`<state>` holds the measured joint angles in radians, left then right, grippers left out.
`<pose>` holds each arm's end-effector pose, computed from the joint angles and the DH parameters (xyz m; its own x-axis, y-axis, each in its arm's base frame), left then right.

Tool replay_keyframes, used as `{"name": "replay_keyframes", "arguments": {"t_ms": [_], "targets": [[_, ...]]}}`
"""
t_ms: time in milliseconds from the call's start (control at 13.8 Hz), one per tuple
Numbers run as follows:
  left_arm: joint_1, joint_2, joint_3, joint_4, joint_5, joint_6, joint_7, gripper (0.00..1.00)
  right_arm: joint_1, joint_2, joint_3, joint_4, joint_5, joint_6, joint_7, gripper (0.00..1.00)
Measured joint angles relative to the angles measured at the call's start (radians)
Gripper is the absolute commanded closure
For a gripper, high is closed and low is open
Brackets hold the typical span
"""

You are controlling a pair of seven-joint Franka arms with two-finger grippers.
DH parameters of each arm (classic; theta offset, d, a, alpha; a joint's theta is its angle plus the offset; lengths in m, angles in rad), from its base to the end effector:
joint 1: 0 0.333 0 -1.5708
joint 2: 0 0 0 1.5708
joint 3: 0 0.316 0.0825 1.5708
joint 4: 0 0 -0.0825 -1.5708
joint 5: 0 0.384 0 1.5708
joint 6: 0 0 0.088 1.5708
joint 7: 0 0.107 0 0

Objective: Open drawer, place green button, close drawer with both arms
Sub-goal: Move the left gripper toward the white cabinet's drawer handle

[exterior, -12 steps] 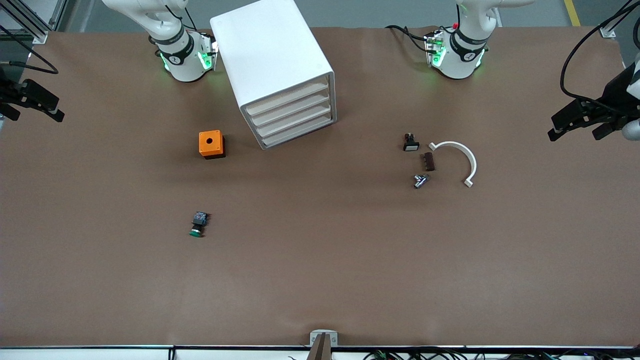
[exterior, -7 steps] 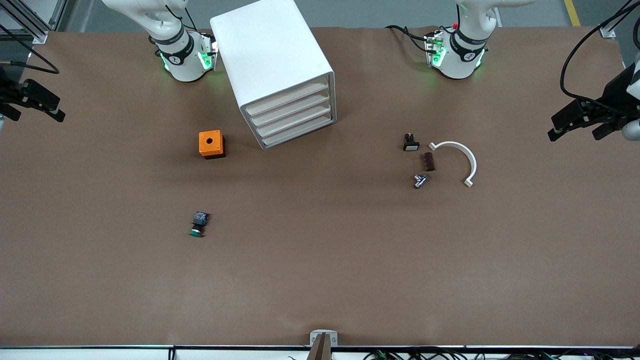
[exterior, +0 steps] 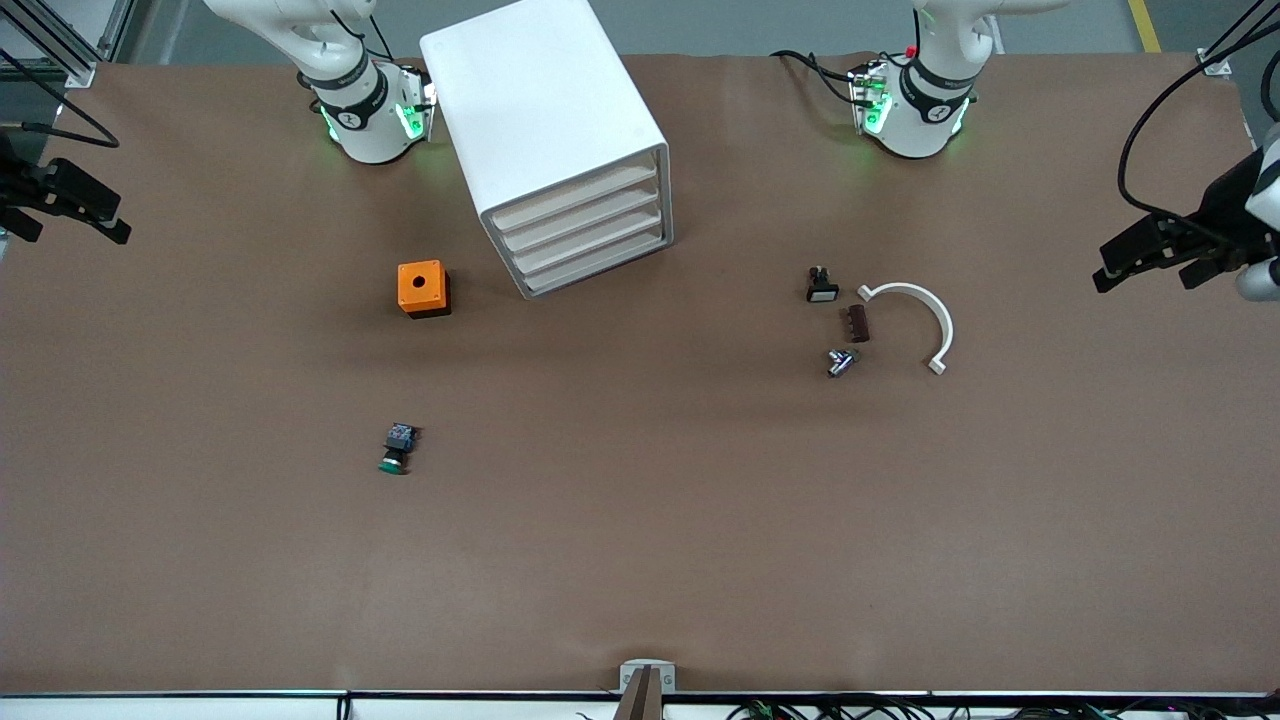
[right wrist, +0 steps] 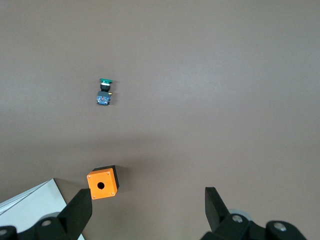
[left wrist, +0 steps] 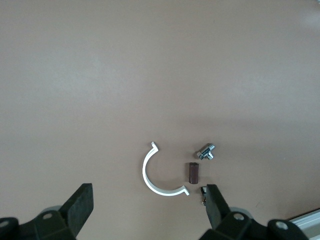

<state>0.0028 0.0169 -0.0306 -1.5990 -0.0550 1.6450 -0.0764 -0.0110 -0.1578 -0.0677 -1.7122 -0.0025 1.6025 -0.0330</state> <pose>0.5659 -0.0211 0.6084 0.9983 0.0526 0.0247 0.0511 -0.9970 0.0575 0.5058 -0.0430 0.6440 0.9978 -0.0452 0.0480 -0.0449 -0.9990 -0.0066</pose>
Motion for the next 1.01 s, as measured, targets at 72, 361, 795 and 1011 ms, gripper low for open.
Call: {"name": "replay_keyframes", "arguments": {"t_ms": [72, 361, 795, 1011], "targets": [[0.0, 0.023, 0.0, 0.0, 0.0, 0.0, 0.0, 0.01, 0.0, 0.0, 0.0, 0.0, 0.0, 0.0, 0.0, 0.0], [-0.014, 0.123, -0.01, -0.001, 0.0, 0.0, 0.0, 0.01, 0.0, 0.0, 0.0, 0.0, 0.0, 0.0, 0.0, 0.0], [-0.151, 0.227, -0.02, 0.001, 0.0, -0.007, -0.115, 0.01, 0.002, 0.0, 0.004, 0.003, 0.0, 0.001, 0.0, 0.0], [-0.242, 0.258, -0.023, 0.027, -0.005, -0.046, -0.312, 0.0, 0.004, 0.0, 0.006, 0.013, 0.0, 0.001, 0.0, 0.0]]}}
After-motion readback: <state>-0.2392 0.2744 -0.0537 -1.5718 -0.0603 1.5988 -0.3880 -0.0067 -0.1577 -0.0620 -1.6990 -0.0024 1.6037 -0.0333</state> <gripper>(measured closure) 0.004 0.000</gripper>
